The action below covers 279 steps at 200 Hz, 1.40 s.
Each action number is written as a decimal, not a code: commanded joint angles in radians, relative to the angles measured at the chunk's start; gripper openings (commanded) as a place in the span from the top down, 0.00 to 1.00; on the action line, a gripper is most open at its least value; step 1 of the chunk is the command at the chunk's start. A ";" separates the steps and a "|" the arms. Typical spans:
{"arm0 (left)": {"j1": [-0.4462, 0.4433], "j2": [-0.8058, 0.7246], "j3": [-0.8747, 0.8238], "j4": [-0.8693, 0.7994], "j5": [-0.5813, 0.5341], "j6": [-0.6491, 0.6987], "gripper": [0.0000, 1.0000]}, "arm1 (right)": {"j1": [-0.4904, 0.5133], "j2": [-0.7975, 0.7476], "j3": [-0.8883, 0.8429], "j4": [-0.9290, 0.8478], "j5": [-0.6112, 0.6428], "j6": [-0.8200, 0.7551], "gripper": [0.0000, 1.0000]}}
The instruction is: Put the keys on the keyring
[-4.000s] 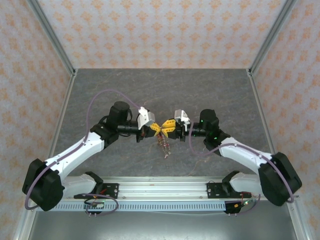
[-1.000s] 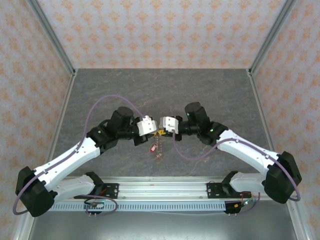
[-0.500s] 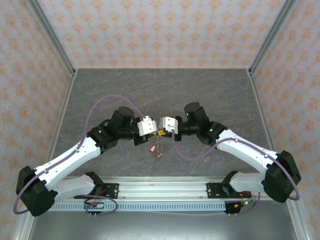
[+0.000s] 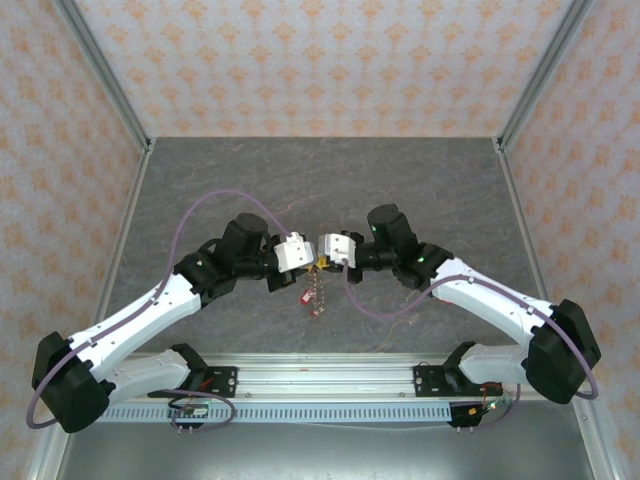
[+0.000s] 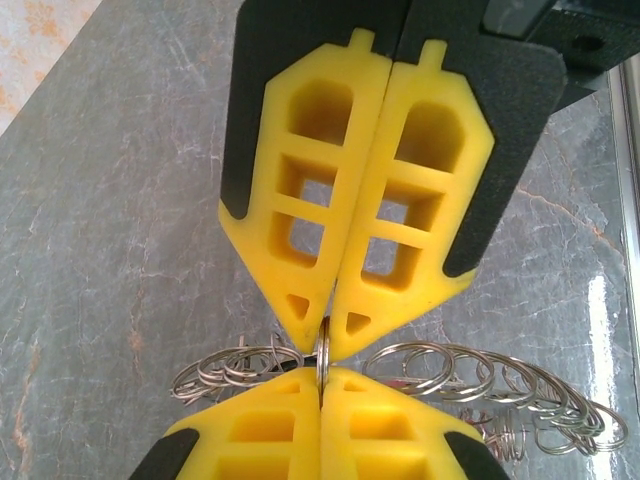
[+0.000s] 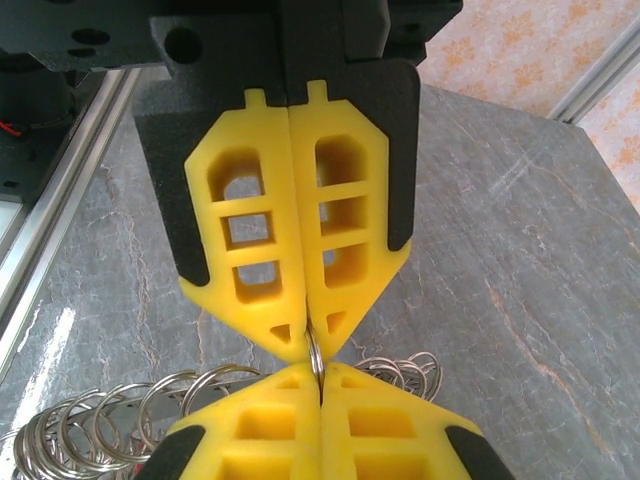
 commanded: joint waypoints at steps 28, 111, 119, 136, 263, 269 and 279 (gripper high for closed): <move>-0.006 -0.046 -0.013 0.054 -0.012 -0.017 0.73 | -0.029 -0.024 -0.036 0.152 -0.091 0.127 1.00; 0.135 -0.163 -0.219 0.335 0.145 -0.259 0.69 | -0.127 0.007 -0.188 0.658 -0.314 0.493 1.00; 0.141 -0.158 -0.218 0.345 0.165 -0.264 0.69 | -0.129 0.018 -0.197 0.707 -0.325 0.530 1.00; 0.149 -0.144 -0.212 0.374 0.206 -0.281 0.69 | -0.132 0.040 -0.214 0.811 -0.342 0.600 1.00; 0.153 -0.100 -0.176 0.472 0.281 -0.314 0.72 | -0.138 0.070 -0.211 0.865 -0.410 0.654 1.00; 0.152 -0.105 -0.178 0.472 0.280 -0.315 0.72 | -0.138 0.070 -0.209 0.860 -0.409 0.650 1.00; 0.153 -0.111 -0.178 0.469 0.280 -0.315 0.72 | -0.138 0.070 -0.209 0.858 -0.411 0.647 1.00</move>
